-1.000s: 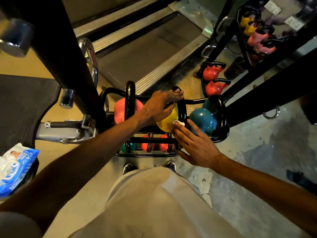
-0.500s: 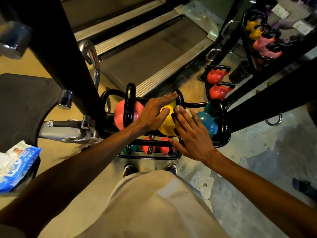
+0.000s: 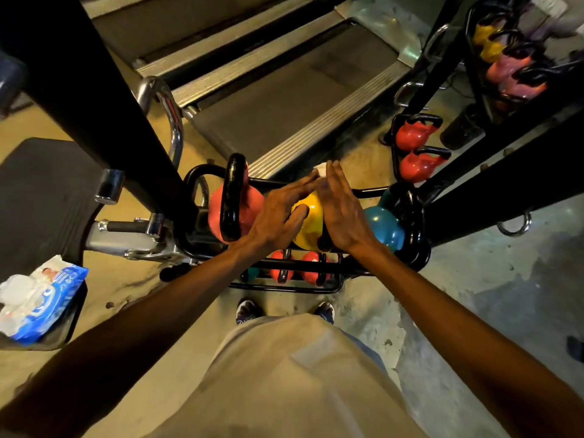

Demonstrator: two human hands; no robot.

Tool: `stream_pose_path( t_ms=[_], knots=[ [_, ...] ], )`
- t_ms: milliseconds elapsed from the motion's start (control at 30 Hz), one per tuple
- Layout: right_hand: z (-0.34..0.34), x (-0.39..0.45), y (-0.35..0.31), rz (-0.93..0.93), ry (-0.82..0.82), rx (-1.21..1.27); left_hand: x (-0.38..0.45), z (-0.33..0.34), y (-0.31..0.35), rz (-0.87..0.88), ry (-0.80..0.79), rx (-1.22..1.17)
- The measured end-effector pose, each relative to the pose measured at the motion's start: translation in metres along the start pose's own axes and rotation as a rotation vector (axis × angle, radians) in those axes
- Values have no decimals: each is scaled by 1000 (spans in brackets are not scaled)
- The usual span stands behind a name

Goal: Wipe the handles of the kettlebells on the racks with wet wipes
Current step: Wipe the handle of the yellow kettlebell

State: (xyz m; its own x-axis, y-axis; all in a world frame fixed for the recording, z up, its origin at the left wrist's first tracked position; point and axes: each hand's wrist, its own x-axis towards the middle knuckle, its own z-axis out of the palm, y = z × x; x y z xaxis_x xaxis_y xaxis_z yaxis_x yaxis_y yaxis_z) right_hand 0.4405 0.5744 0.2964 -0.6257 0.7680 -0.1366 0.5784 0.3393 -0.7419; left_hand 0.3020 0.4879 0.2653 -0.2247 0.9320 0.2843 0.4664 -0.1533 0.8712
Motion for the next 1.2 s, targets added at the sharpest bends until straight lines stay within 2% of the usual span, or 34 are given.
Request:
stream_pose_path(
  t_ms=[200,267,433,600,767,833,967,1033,1133,1200],
  knots=[
    [-26,35,-24,355,-3,735,11,5,9,-1,-25,51],
    [-32,39,-25,421,-21,853,14,6,12,10,-36,63],
    [-39,41,-6,629,-119,940,18,5,11,58,-51,129],
    [-43,30,15,670,-269,1078,18,10,12,52,-16,176],
    [-46,15,28,700,-380,1096,20,18,15,69,21,272],
    [-50,13,31,706,-386,1102,20,19,16,121,-9,284],
    [-55,21,26,706,-304,1276,18,18,13,164,-70,265],
    [-53,19,22,681,-341,1213,18,16,12,159,-78,259],
    [-63,9,27,660,-492,1044,21,14,13,156,-80,262],
    [-73,8,33,676,-507,1041,20,15,13,153,-79,265]
  ],
)
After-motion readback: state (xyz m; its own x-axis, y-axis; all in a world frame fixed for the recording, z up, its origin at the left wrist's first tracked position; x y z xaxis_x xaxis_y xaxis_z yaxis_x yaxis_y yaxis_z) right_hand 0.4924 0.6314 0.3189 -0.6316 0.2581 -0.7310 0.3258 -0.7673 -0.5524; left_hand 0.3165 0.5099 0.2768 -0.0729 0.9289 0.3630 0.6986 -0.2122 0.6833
